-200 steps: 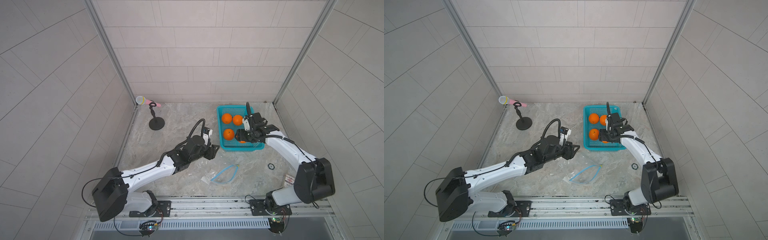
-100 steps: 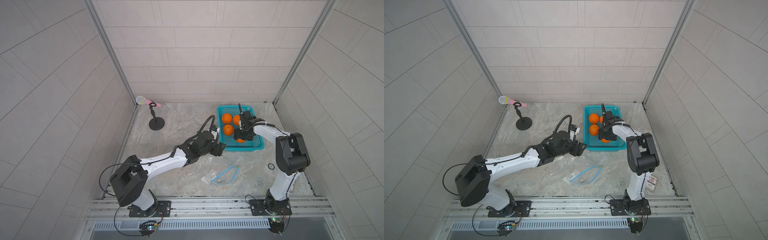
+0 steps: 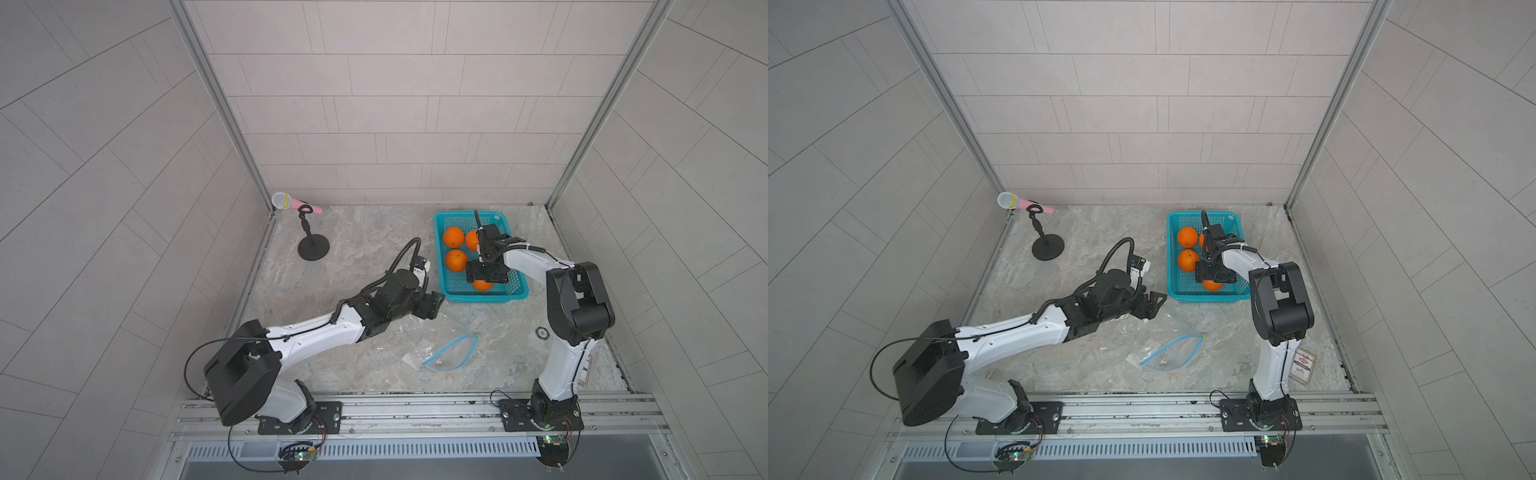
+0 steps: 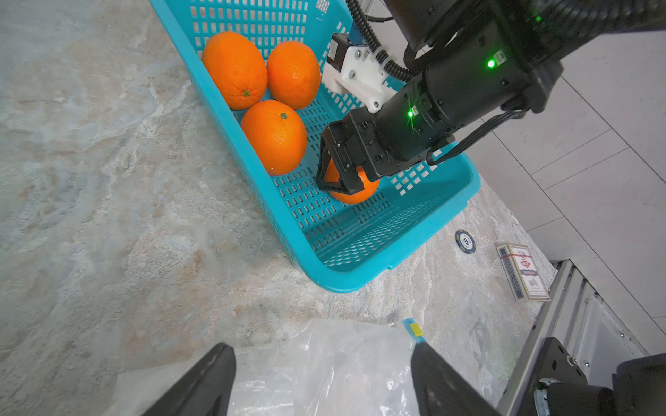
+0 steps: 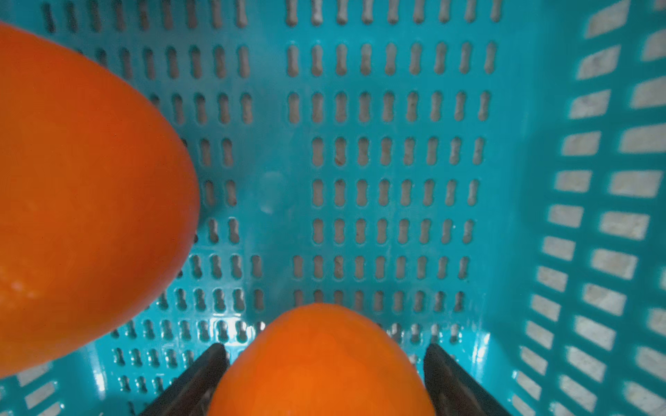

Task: Open the zip-top bag and take out the orange
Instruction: Place the orange in the basket, then move the zipper food storage bag to the center of the board.

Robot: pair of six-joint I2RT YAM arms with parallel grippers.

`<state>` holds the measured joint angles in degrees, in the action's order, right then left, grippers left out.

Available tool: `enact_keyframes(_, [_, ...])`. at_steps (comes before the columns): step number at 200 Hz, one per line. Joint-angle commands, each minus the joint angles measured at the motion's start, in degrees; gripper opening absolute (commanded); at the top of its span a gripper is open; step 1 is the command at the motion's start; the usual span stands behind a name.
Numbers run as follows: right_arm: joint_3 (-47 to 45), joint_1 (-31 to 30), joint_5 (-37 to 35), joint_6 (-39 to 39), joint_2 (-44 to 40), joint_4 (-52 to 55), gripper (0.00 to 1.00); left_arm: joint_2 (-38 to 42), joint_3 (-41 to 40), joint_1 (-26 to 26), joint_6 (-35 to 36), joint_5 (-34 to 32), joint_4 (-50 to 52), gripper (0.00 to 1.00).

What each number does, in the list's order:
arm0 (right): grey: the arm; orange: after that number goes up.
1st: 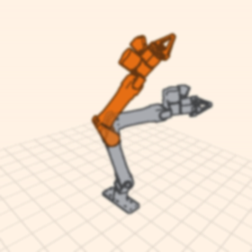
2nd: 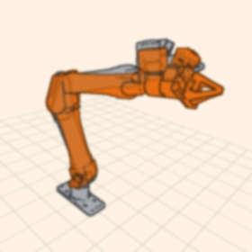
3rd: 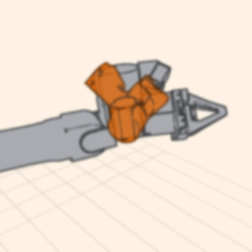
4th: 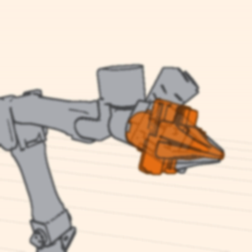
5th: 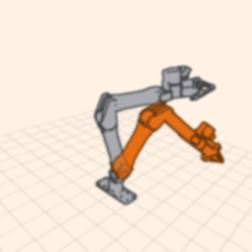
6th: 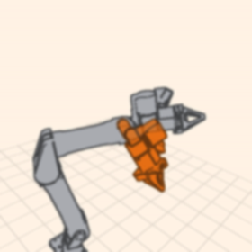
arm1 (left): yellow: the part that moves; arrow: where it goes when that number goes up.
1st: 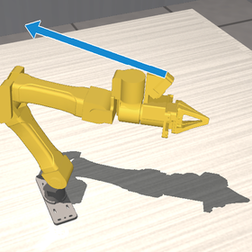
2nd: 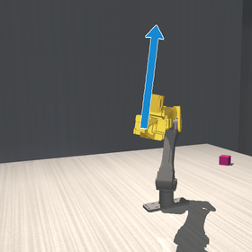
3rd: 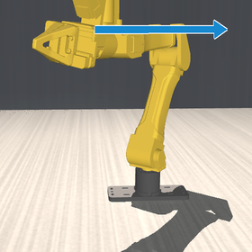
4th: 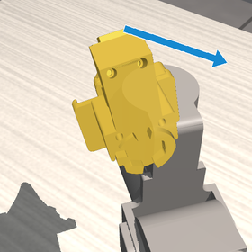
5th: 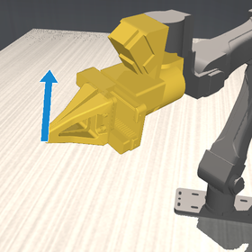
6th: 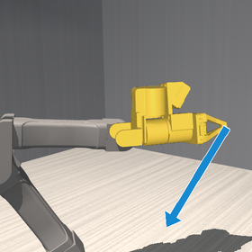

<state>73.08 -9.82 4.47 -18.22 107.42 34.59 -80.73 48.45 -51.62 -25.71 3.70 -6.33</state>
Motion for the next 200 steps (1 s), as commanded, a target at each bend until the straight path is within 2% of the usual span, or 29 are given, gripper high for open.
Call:
enact_keyframes(1, [0.2,-0.2,-0.5,0.4,-0.5,1.3,0.91,3.2,-2.6,0.0,-1.0,-0.8,1.4,0.83])
enact_keyframes(24, [-0.3,-0.3,-0.1,0.3,-2.2,1.0,0.93,5.0,-5.5,-0.3,-1.8,-0.3,5.0,0.83])
enact_keyframes(29, [-0.4,-0.4,-0.5,0.3,-2.6,1.2,1.00,5.3,-6.1,-0.3,-1.7,0.4,5.9,0.83])
enact_keyframes(69, [-3.5,-0.7,-0.5,-0.4,-11.6,0.2,1.00,4.8,-12.1,-0.8,-3.0,6.0,1.9,0.79])
enact_keyframes(142, [-11.3,-0.8,4.7,-1.4,-24.8,-1.6,1.00,-2.4,-16.4,-1.1,-6.4,-4.5,0.5,0.81])
enact_keyframes(174, [-12.9,-0.8,6.7,-1.9,-27.7,-3.0,1.00,-5.4,-18.0,1.5,-7.4,-8.7,-0.7,0.80])
enact_keyframes(200, [-14.0,-0.7,7.0,-2.0,-29.4,-4.0,1.00,-1.1,-20.3,7.1,-7.2,-9.3,-0.2,0.80])
